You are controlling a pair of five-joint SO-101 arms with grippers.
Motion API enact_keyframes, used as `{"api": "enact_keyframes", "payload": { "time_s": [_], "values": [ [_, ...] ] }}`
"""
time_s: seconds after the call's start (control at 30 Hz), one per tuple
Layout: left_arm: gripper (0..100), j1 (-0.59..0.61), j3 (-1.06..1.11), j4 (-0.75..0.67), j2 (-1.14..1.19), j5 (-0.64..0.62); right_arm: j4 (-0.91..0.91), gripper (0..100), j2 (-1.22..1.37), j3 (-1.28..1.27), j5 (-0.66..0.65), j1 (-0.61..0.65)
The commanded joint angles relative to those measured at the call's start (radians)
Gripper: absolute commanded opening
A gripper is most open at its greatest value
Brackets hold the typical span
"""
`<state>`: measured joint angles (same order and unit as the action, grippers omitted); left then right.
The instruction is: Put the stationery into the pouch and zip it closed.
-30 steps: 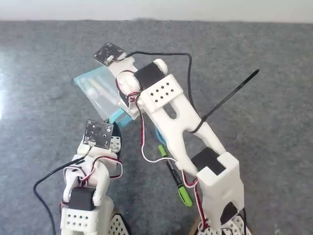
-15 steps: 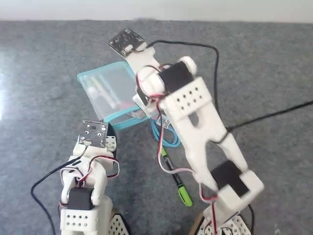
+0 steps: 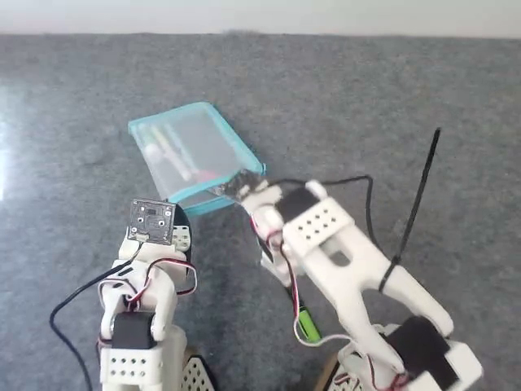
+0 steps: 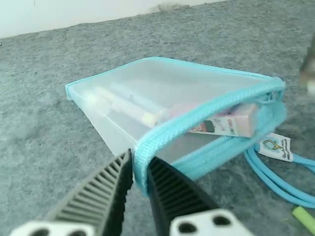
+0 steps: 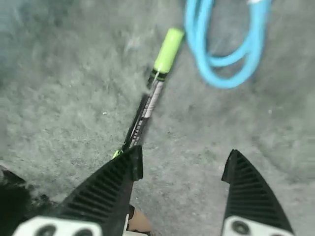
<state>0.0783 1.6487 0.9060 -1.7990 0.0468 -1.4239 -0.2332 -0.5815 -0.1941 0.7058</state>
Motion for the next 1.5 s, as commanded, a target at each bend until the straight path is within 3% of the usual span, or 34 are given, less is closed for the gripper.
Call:
{"api": "enact_keyframes", "payload": {
  "time_s": [0.0,0.13,0.4,0.67,0.93,1.1,1.23,1.47],
  "values": [
    [1,0.003,-0.028,-0.028,-0.002,-0.015,0.061,27.0,-0.065,-0.072,0.014,0.033],
    [1,0.003,-0.027,-0.035,-0.002,-0.015,0.162,27.0,-0.065,-0.173,0.018,0.085],
    [1,0.003,-0.027,-0.035,-0.002,-0.015,0.303,26.8,-0.064,-0.242,0.173,0.091],
    [1,0.003,-0.022,-0.035,-0.002,-0.015,0.464,7.3,-0.064,-0.35,0.175,0.09],
    [1,0.003,-0.016,-0.035,-0.002,-0.014,0.479,9.3,-0.062,-0.371,0.172,0.079],
    [1,0.003,-0.016,-0.035,-0.002,-0.014,0.466,0.5,-0.012,-0.316,0.092,-0.128],
    [1,0.003,-0.016,-0.038,-0.002,-0.014,0.394,1.1,-0.004,-0.201,0.037,-0.329],
    [1,0.002,-0.016,-0.038,-0.002,-0.012,0.297,1.2,0.025,0.087,0.009,-0.433]
  ]
}}
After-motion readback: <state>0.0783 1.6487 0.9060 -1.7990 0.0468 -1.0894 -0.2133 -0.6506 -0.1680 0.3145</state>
